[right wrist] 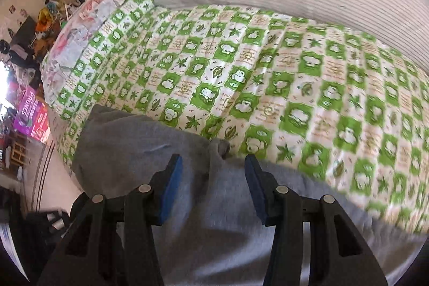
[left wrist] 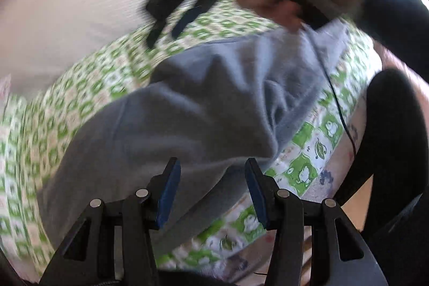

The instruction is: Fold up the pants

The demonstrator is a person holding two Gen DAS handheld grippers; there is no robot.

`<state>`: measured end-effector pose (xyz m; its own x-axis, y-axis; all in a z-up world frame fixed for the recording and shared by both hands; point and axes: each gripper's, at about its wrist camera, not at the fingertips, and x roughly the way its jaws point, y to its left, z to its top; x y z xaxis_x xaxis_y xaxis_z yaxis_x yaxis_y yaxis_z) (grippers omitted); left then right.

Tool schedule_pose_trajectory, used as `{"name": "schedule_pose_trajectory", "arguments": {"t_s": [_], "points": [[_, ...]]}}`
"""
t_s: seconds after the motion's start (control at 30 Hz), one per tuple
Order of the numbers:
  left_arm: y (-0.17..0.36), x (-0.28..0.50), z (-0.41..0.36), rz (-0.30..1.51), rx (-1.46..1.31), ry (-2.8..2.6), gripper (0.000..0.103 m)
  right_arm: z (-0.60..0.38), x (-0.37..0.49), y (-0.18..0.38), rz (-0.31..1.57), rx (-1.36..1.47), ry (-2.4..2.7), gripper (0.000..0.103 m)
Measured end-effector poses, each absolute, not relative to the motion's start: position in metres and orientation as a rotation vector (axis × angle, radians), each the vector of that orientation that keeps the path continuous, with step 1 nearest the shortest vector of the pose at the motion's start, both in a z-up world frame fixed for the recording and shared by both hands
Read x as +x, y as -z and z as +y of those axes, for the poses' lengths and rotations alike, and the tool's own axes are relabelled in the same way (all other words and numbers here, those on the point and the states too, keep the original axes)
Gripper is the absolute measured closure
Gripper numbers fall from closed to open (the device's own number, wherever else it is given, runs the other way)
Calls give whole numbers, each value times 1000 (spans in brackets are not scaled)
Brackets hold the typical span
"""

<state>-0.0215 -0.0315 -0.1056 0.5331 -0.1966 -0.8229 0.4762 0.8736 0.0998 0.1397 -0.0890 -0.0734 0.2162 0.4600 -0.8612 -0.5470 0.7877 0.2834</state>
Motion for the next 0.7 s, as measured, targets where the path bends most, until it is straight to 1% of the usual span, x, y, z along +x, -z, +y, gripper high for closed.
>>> {"name": "schedule_pose_trajectory", "arguments": {"t_s": [0.13, 0.23, 0.27, 0.3, 0.33, 0.37, 0.4, 0.47, 0.53, 0.6, 0.67, 0.7], "points": [[125, -11, -33, 948, 391, 406, 51, -75, 157, 88, 1216, -109, -740, 54], [138, -3, -23, 988, 361, 411, 52, -63, 168, 109, 1273, -161, -741, 54], [146, 2, -19, 1020, 325, 418, 54, -62, 170, 116, 1296, -168, -740, 56], [150, 4, -16, 1039, 293, 432, 76, -60, 171, 126, 1324, -178, -744, 73], [155, 8, -11, 1070, 237, 452, 96, -59, 170, 134, 1343, -188, -753, 86], [155, 6, -8, 1080, 205, 456, 96, -58, 168, 141, 1358, -192, -757, 95], [153, 7, -2, 1081, 162, 466, 101, -58, 165, 145, 1352, -195, -753, 96], [141, 6, 6, 1067, 129, 477, 102, -57, 164, 138, 1303, -197, -746, 96], [120, -1, 13, 1020, 120, 497, 102, -62, 171, 119, 1236, -129, -738, 96], [111, -5, 19, 1016, 94, 507, 102, -67, 180, 109, 1200, -72, -731, 96], [120, -9, 22, 1060, 56, 512, 102, -67, 185, 117, 1222, -59, -726, 96], [134, -7, 23, 1111, 38, 516, 102, -66, 186, 131, 1259, -58, -713, 95]]}}
